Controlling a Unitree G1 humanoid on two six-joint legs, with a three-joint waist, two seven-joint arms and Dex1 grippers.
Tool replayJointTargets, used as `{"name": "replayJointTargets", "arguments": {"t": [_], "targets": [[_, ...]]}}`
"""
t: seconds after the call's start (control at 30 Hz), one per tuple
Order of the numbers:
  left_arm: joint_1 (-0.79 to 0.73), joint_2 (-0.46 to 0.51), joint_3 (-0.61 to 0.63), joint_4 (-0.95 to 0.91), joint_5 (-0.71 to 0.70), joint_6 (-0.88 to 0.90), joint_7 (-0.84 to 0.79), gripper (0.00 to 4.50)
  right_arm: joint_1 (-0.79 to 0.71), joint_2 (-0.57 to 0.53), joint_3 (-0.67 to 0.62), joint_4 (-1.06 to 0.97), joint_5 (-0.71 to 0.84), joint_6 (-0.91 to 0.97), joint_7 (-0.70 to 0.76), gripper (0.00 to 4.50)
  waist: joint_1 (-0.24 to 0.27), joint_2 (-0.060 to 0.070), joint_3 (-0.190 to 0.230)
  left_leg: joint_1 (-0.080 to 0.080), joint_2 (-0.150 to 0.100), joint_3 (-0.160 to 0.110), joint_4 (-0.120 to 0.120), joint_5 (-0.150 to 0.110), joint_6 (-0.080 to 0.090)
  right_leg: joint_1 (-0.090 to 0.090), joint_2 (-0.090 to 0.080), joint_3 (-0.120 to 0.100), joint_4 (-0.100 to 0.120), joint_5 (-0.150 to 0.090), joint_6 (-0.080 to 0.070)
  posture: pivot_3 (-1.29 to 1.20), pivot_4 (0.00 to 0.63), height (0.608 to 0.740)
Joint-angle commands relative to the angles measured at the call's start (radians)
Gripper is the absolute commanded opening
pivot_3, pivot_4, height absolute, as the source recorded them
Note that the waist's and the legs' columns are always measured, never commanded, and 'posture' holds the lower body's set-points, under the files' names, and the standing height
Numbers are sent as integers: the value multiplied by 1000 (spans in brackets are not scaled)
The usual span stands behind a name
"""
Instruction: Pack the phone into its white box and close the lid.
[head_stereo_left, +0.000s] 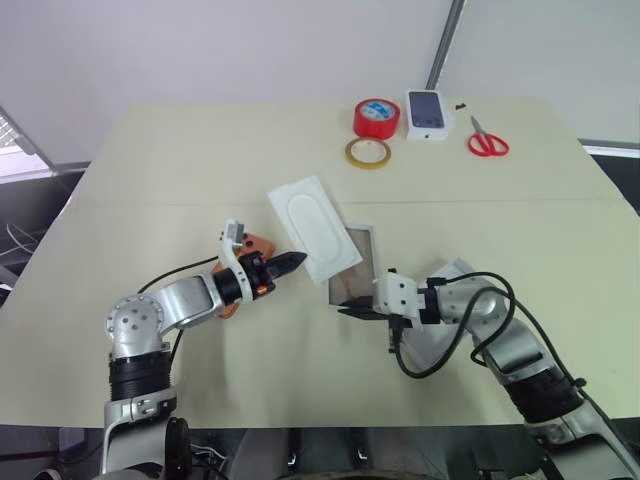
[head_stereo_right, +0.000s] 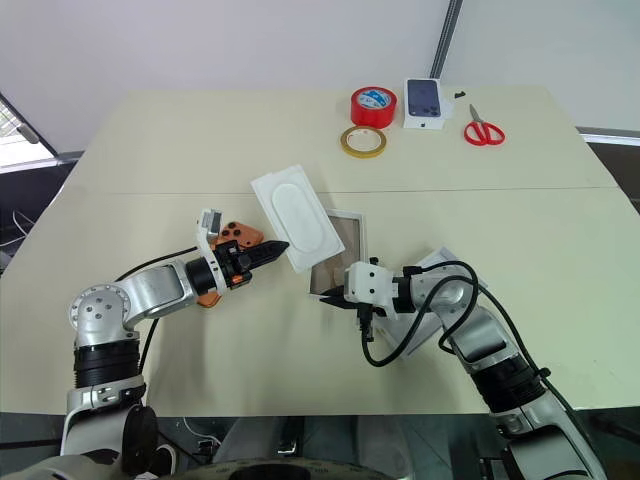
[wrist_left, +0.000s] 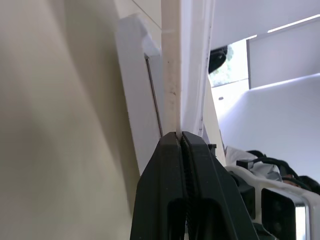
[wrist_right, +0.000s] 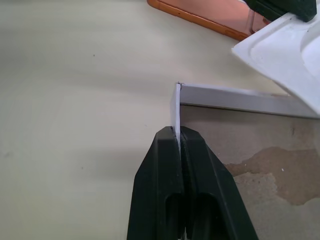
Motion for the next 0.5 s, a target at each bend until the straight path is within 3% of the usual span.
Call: {"name": "replayJointTargets", "arguments": {"t": [0.03, 0.1, 0.33, 0.5], "targets": [[-2, 12, -10, -13, -18, -5, -15, 0, 1, -8, -11, -47, 34, -10, 15, 1843, 0, 0, 0, 0, 0, 0, 0, -1, 1, 0, 0, 0, 0, 0, 0, 0, 150, 740], [3, 14, -13, -14, -18, -9, -17, 0, 0, -8, -25, -62, 48, -19, 16, 2780, -1, 0, 0, 0, 0, 0, 0, -1, 2, 0, 0, 0, 0, 0, 0, 0, 150, 740], [18, 19, -22, -25, -21, -13, -23, 0, 30, -83, -91, -132, 112, 17, 39, 2780, 3, -1, 1, 0, 0, 0, 0, -1, 2, 0, 0, 0, 0, 0, 0, 0, 150, 740], [24, 14, -34, -29, -13, -20, -35, 0, 150, -164, -123, -144, 79, -38, 37, 2780, 15, -2, 2, -1, 0, 0, 0, -2, 3, 0, 0, 0, -1, 0, 0, 0, 150, 740]]}}
